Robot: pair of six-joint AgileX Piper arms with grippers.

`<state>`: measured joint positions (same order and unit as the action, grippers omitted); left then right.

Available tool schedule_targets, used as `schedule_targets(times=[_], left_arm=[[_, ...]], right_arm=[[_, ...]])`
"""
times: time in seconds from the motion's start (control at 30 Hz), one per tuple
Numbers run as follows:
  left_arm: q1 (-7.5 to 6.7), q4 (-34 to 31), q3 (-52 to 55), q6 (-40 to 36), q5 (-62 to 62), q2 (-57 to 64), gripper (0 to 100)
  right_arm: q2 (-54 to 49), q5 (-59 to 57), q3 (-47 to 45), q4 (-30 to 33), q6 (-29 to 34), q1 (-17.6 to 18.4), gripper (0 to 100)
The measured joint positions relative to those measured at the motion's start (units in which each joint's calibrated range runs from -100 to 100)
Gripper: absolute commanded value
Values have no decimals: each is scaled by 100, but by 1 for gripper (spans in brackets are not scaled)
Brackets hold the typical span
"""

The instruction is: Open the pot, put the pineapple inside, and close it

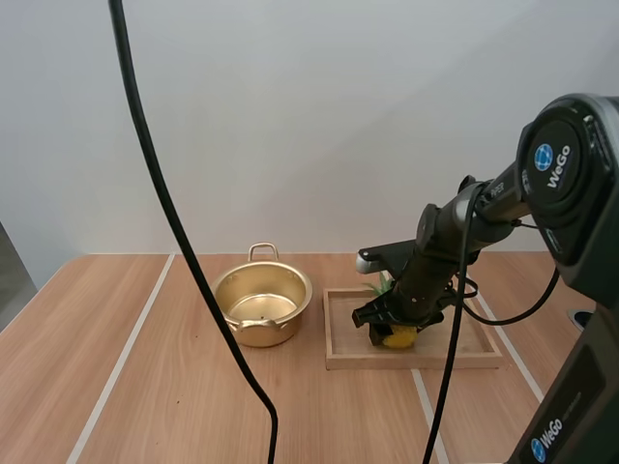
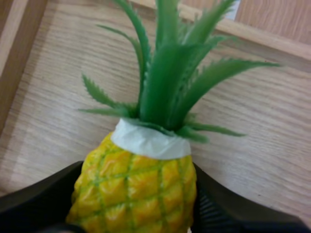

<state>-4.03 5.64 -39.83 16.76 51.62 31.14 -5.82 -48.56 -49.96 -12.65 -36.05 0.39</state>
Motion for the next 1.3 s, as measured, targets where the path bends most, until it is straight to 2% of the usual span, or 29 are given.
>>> schedule_targets(times=[0.3,0.53,0.7,0.83,1.03,1.2,1.3], left_arm=[[0,-33,0,0,73,138,0],[0,-46,-9,0,152,191,0],[0,-57,-9,-8,134,231,0],[0,-79,-9,-8,20,267,0],[0,-84,-9,-80,-58,267,0],[0,-94,-9,-110,-58,325,0],[0,-94,-9,-110,-63,388,0]], right_arm=[[-631,-546,1264,-107,-101,0,0],[-1359,-727,2712,-1087,-939,0,0],[-1850,-621,3788,-1219,-1045,0,0],[-2264,226,4498,-1152,-863,0,0],[-2854,1731,5138,-709,-62,0,0],[-2998,1909,5200,-671,88,0,0],[-2892,1586,5200,-1088,20,11,0]])
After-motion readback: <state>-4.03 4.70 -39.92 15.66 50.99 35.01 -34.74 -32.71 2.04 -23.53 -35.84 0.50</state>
